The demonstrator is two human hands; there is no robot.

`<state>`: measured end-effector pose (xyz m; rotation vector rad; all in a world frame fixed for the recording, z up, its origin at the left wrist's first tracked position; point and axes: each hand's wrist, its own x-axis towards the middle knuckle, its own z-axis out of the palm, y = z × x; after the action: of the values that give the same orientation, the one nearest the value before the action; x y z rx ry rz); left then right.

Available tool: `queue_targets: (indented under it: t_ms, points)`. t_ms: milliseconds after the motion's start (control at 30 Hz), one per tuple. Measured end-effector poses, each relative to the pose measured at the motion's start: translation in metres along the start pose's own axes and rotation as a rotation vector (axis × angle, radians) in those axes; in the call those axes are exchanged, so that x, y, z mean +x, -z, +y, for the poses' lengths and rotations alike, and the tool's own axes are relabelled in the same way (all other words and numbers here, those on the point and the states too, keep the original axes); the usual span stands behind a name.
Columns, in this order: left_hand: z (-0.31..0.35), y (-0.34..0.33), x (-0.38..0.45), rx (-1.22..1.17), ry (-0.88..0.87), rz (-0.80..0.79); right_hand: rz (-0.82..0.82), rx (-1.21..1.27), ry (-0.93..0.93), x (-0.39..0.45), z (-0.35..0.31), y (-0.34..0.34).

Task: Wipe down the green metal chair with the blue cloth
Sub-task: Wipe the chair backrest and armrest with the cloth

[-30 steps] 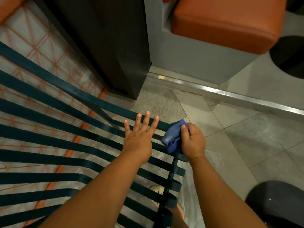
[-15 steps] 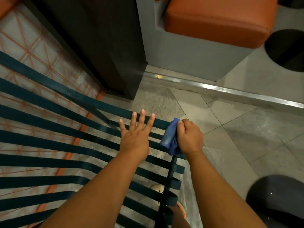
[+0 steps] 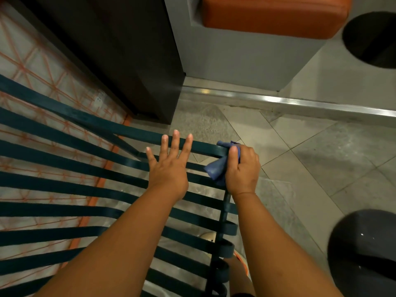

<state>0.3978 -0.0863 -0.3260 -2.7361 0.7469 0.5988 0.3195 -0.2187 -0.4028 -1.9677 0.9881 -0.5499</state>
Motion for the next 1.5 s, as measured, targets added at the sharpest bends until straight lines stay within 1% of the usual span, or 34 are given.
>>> queue_targets:
  t_ms: [33, 67, 100, 167, 233, 267, 333, 400, 433, 467, 500, 533, 600, 633, 667, 700, 767, 800, 833, 867, 900, 933, 967, 1000, 1067, 1100, 1133, 1167, 1200, 1233, 1267, 1333, 1433, 1500]
  points:
    - [0.001, 0.0, 0.001, 0.003, 0.003, 0.0, 0.017, -0.034, -0.058, 0.003, -0.009, -0.001]
    - [0.001, -0.001, 0.001, 0.005, 0.008, 0.002, 0.01, -0.1, -0.067, 0.004, -0.016, -0.002]
    - [0.002, -0.002, 0.001, 0.008, 0.015, 0.004, -0.005, -0.17, -0.02, 0.003, -0.021, -0.003]
    - [0.002, -0.004, 0.001, 0.011, 0.025, 0.009, -0.015, -0.246, 0.169, -0.006, -0.019, -0.005]
    - [0.003, -0.005, 0.001, 0.004, 0.025, 0.015, -0.009, -0.227, 0.321, -0.014, -0.004, -0.006]
    - [0.003, -0.005, 0.001, 0.002, 0.024, 0.014, -0.003, -0.182, 0.349, -0.015, 0.003, -0.007]
    - [0.002, -0.005, 0.001, 0.001, 0.024, 0.009, 0.027, -0.069, 0.291, -0.011, 0.005, -0.005]
    - [0.002, -0.005, 0.001, -0.006, 0.019, 0.012, 0.036, -0.035, 0.138, 0.0, -0.008, -0.002]
    - [0.002, -0.006, 0.001, -0.011, 0.015, 0.018, -0.014, -0.058, 0.05, 0.007, -0.015, 0.001]
    - [0.001, -0.006, 0.001, -0.015, 0.011, 0.025, -0.104, -0.11, -0.031, 0.015, -0.024, 0.004]
    - [0.001, -0.007, 0.001, -0.017, 0.009, 0.03, -0.22, -0.185, -0.093, 0.021, -0.033, 0.007]
    - [0.001, -0.007, 0.001, -0.015, 0.009, 0.03, -0.334, -0.284, -0.117, 0.027, -0.041, 0.009]
    - [0.001, -0.007, 0.001, -0.003, 0.008, 0.024, -0.492, -0.463, -0.029, 0.037, -0.054, 0.012]
    - [0.001, -0.008, 0.001, 0.003, 0.009, 0.025, -0.548, -0.5, 0.011, 0.039, -0.058, 0.013]
    - [0.001, -0.008, 0.001, 0.006, 0.01, 0.028, -0.62, -0.487, 0.022, 0.044, -0.061, 0.017]
    - [0.001, -0.009, 0.001, 0.005, 0.01, 0.031, -0.704, -0.408, -0.045, 0.052, -0.061, 0.021]
    - [0.001, -0.008, 0.001, 0.003, 0.006, 0.027, -0.912, -0.152, -0.295, 0.069, -0.056, 0.035]
    - [0.001, -0.008, 0.001, 0.005, 0.005, 0.024, -1.004, -0.087, -0.362, 0.076, -0.051, 0.04]
    - [0.001, -0.008, 0.001, 0.005, 0.007, 0.021, -1.106, -0.055, -0.355, 0.082, -0.047, 0.041]
    - [0.002, -0.009, 0.002, 0.004, 0.01, 0.022, -1.161, -0.047, -0.348, 0.086, -0.044, 0.041]
    - [0.003, -0.01, 0.002, 0.003, 0.014, 0.027, -1.159, -0.032, -0.399, 0.088, -0.04, 0.037]
    - [0.003, -0.01, 0.002, 0.006, 0.016, 0.032, -1.119, -0.003, -0.445, 0.087, -0.042, 0.034]
    - [0.003, -0.011, 0.003, 0.01, 0.017, 0.035, -1.032, -0.003, -0.443, 0.084, -0.045, 0.031]
    - [0.003, -0.011, 0.003, 0.012, 0.019, 0.034, -0.947, -0.036, -0.403, 0.08, -0.045, 0.028]
    - [0.003, -0.012, 0.003, 0.018, 0.024, 0.037, -0.744, -0.185, -0.155, 0.062, -0.043, 0.023]
    - [0.004, -0.012, 0.003, 0.026, 0.027, 0.04, -0.586, -0.245, -0.004, 0.05, -0.035, 0.019]
    - [0.005, -0.012, 0.003, 0.032, 0.03, 0.041, -0.413, -0.28, 0.106, 0.037, -0.028, 0.017]
    - [0.006, -0.013, 0.003, 0.035, 0.037, 0.041, -0.255, -0.275, 0.155, 0.025, -0.021, 0.014]
    - [0.007, -0.014, 0.003, 0.039, 0.044, 0.042, -0.132, -0.25, 0.188, 0.014, -0.013, 0.01]
    - [0.008, -0.014, 0.003, 0.042, 0.05, 0.044, -0.049, -0.211, 0.211, 0.004, -0.006, 0.005]
    - [0.008, -0.014, 0.002, 0.044, 0.054, 0.045, 0.011, -0.155, 0.232, -0.006, 0.002, -0.002]
    - [0.008, -0.013, 0.003, 0.039, 0.055, 0.041, 0.081, -0.022, 0.241, -0.018, 0.016, -0.012]
    - [0.01, -0.012, 0.003, 0.037, 0.05, 0.043, 0.115, 0.15, 0.155, -0.02, 0.019, -0.019]
    - [0.01, -0.01, 0.001, 0.04, 0.048, 0.045, 0.147, 0.202, 0.15, -0.017, 0.011, -0.017]
